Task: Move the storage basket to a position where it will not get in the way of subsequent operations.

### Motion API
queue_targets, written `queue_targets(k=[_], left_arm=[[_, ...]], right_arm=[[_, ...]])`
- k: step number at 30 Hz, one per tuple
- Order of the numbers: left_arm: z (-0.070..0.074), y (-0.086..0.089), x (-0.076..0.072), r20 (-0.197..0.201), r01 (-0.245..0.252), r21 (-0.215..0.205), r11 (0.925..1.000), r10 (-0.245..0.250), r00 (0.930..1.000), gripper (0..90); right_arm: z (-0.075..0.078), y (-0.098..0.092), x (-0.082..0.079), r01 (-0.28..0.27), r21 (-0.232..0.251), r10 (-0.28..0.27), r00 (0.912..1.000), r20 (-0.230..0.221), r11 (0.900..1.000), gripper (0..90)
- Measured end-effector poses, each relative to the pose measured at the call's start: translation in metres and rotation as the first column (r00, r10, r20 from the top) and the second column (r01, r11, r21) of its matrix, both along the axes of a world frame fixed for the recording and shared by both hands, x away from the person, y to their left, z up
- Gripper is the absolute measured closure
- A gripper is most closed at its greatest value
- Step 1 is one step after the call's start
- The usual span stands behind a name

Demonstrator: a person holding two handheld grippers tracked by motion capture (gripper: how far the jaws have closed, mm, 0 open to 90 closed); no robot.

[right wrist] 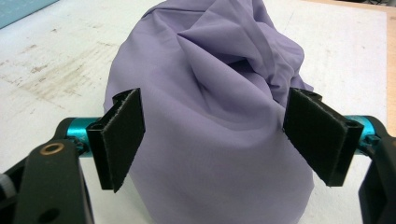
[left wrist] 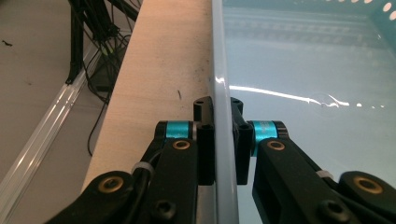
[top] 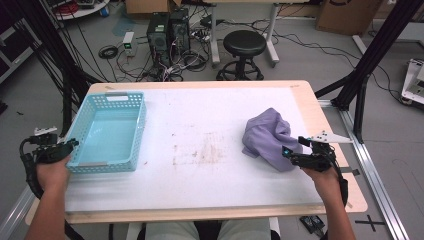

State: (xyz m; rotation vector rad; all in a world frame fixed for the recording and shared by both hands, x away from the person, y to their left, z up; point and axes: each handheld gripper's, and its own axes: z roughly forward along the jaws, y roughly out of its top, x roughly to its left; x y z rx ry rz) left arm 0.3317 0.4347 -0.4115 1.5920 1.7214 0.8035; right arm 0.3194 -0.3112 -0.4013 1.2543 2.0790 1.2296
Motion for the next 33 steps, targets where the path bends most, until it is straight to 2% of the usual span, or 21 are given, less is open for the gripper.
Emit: queue_targets(k=[1,5,6,9,12,16,22,33], left_arm=[[0.000,0.000,-0.001,0.023,0.029,0.004,0.9996,-0.029,0.9993,71.3],[0.000,0.001,-0.002,0.018,0.056,0.001,0.9984,-0.056,0.9982,70.2],[0.001,0.001,-0.002,0.014,0.055,0.001,0.9985,-0.055,0.9984,70.4],[0.002,0.005,-0.004,0.001,0.033,-0.006,0.9994,-0.033,0.9995,83.5],[0.002,0.005,-0.004,0.003,0.043,0.000,0.9991,-0.043,0.9991,83.5],[0.002,0.006,-0.002,0.002,0.030,0.009,0.9995,-0.030,0.9995,83.6],[0.005,0.009,0.006,-0.009,0.027,0.017,0.9995,-0.027,0.9996,83.9],[0.005,0.002,0.017,-0.008,0.042,0.025,0.9988,-0.042,0.9991,83.9]], right_arm=[[0.000,0.000,0.000,0.002,0.002,-0.002,1.0000,0.000,1.000,21.0],[0.000,0.000,0.000,0.001,0.003,-0.001,1.0000,-0.004,1.000,21.0],[0.000,0.000,0.000,0.000,0.001,0.000,1.0000,-0.003,1.000,21.0],[0.000,0.001,0.000,-0.003,0.003,0.003,1.0000,-0.002,1.000,21.0],[0.000,0.001,0.000,-0.004,0.001,0.004,1.0000,-0.002,1.000,21.0],[0.000,0.001,0.000,-0.003,0.002,0.003,1.0000,-0.004,1.000,21.0],[0.000,0.001,0.000,0.000,0.005,0.000,1.0000,-0.006,1.000,21.0],[0.000,0.001,0.000,0.002,0.003,-0.002,1.0000,-0.007,1.000,21.0]])
